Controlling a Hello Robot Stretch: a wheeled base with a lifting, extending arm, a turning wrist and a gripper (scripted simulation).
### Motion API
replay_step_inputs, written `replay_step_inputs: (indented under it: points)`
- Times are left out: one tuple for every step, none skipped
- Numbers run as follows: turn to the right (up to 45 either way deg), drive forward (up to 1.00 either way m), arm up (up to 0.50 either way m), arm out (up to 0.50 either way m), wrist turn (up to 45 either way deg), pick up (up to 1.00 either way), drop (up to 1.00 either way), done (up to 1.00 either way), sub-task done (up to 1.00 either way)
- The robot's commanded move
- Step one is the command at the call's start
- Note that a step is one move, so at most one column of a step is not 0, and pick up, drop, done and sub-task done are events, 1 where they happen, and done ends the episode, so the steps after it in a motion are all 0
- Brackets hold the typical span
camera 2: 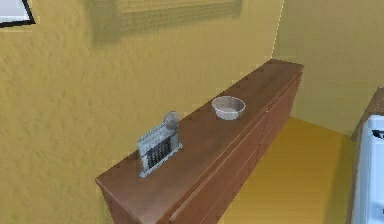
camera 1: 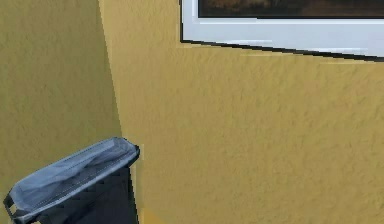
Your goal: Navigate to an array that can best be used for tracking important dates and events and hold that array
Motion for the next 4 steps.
replay_step_inputs:
  points:
    - [0.0, 0.0, 0.5, 0.0, 0.0, 0.0, 0.0, 0.0, 0.0]
    - [0.0, 0.0, 0.28, 0.0, 0.0, 0.0, 0.0, 0.0, 0.0]
    - [0.0, 0.0, 0.0, 0.44, 0.0, 0.0, 0.0, 0.0, 0.0]
    - [0.0, 0.0, 0.0, 0.0, 45.0, 0.0, 0.0, 0.0, 0.0]
